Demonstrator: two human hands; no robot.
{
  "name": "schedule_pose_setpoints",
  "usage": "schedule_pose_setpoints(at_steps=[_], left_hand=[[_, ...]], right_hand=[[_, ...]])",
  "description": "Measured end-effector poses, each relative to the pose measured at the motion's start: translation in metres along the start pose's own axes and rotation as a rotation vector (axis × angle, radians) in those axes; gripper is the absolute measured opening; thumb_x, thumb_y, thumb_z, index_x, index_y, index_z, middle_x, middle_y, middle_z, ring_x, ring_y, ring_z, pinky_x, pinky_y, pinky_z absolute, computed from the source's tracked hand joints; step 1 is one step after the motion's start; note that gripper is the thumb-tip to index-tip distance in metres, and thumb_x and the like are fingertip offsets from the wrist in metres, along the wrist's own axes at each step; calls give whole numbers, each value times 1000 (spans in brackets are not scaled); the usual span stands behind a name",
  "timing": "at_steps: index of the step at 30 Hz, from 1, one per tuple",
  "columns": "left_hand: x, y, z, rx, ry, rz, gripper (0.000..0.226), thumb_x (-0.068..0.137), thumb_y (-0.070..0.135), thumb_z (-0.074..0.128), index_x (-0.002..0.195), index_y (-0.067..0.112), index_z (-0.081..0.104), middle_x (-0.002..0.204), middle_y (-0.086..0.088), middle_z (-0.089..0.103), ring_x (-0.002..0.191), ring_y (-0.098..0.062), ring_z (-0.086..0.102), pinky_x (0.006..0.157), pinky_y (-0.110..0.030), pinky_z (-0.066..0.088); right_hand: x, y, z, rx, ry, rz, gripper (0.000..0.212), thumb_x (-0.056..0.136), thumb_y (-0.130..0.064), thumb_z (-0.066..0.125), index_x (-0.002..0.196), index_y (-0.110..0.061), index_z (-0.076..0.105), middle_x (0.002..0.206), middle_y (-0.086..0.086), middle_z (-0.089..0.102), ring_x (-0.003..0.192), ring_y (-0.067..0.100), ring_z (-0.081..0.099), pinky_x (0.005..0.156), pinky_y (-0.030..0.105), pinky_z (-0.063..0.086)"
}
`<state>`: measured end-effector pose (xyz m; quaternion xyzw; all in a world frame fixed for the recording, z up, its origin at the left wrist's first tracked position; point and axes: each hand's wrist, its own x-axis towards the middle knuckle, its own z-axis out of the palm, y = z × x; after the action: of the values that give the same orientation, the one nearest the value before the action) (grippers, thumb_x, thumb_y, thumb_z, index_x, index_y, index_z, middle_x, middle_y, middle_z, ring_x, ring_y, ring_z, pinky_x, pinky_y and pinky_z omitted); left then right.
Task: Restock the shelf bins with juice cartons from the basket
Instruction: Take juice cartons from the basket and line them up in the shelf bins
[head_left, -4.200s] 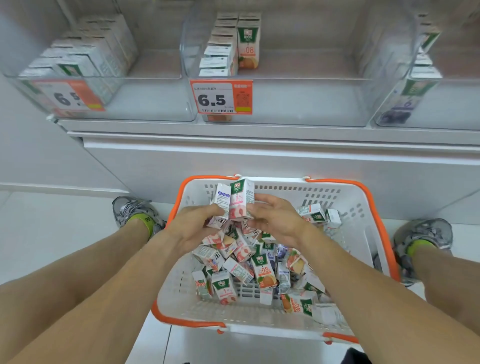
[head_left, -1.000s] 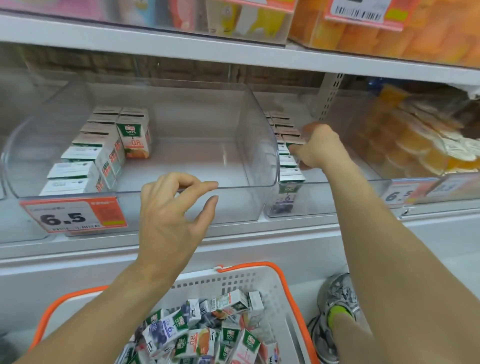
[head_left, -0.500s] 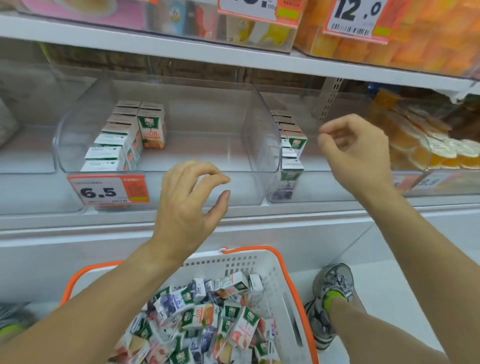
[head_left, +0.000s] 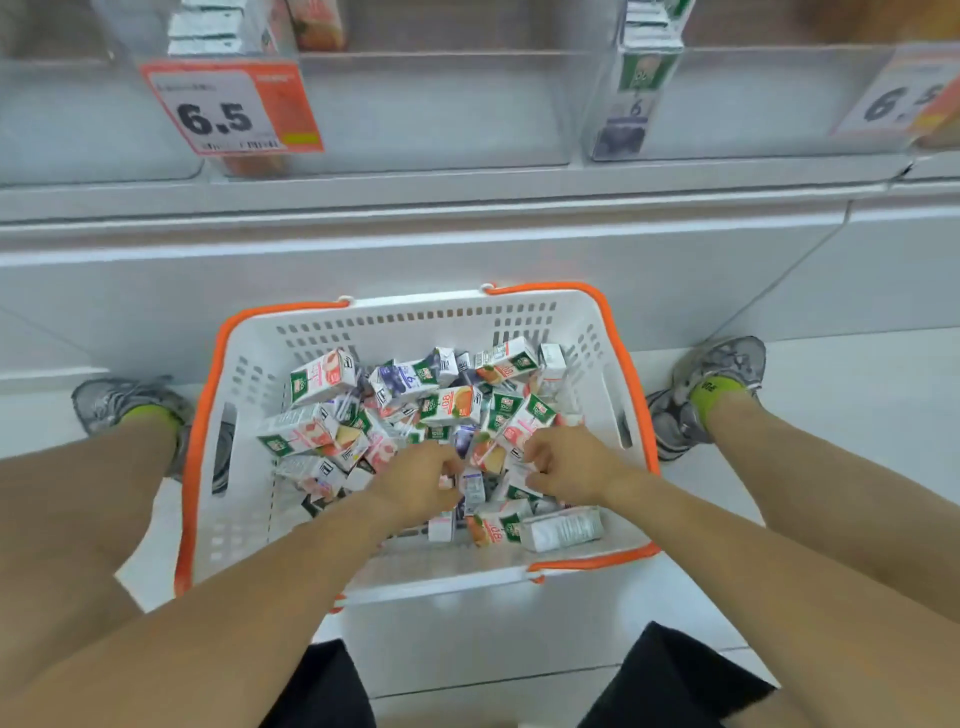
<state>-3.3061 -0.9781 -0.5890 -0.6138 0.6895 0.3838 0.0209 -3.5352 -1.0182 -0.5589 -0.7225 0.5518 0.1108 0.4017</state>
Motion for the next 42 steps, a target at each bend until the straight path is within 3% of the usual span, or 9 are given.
schedule_pose_setpoints(at_steps=[5,10,15,19,24,28,33,38,42], left_hand=[[-4,-25,29,105,-102,-23,53,89,24,68,139,24,50,122,-5,47,105,-21,52,95,-30,43],[11,-29,26,135,-83,-136,70,94,33,60,154,32,23,140,-14,31,111,-29,53,103,-42,45],[22,-23,31,76,-129,-214,62,93,36,63,149,24,39,149,-17,18,133,-37,41,114,-40,34],[23,-26,38,26,-68,-228,47,90,35,69,134,23,56,154,-18,14,141,-42,28,117,-46,30],[26,-17,47,-44,23,-258,13,85,30,75,90,22,66,148,-17,23,135,-42,35,113,-42,31],[23,-14,51,-55,74,-233,26,78,11,78,89,23,57,135,-11,32,120,-35,47,102,-40,42],[24,4,22,-594,78,-332,58,71,12,84,112,29,47,102,-10,58,73,-25,61,62,-36,54],[21,19,-25,-1080,-26,-410,54,74,13,83,122,21,59,95,-7,67,79,-20,58,77,-36,49],[7,38,-55,-1350,-89,-242,14,78,19,77,87,8,74,88,-15,62,77,-26,57,77,-38,51]], right_hand=[[4,10,13,-198,-230,-32,38,90,-45,66,117,-19,70,116,-1,68,102,18,62,80,24,42],[3,14,4,-194,-509,-29,57,82,-46,75,135,-30,60,137,-9,59,122,14,55,103,30,42],[6,13,9,-224,-515,-66,56,87,-37,72,138,-26,55,137,-4,58,120,17,56,96,28,43],[8,16,2,-30,-479,-46,48,85,-34,77,128,-22,59,113,-9,60,101,11,56,84,23,39],[9,12,-8,414,-228,-28,54,78,-34,83,124,-22,57,111,-5,59,93,11,59,85,27,49],[9,12,-10,492,-138,-4,56,79,-28,83,126,-31,53,113,-1,56,90,13,60,83,29,53],[8,15,-22,619,-110,-10,54,82,-23,80,130,-27,56,112,2,60,93,18,63,83,30,55],[3,7,-49,868,-72,-3,54,89,-20,72,138,-21,50,121,13,61,91,21,64,73,27,55],[-5,-16,-75,953,-39,-58,49,89,-25,70,133,-14,50,118,17,65,93,27,62,76,35,53]])
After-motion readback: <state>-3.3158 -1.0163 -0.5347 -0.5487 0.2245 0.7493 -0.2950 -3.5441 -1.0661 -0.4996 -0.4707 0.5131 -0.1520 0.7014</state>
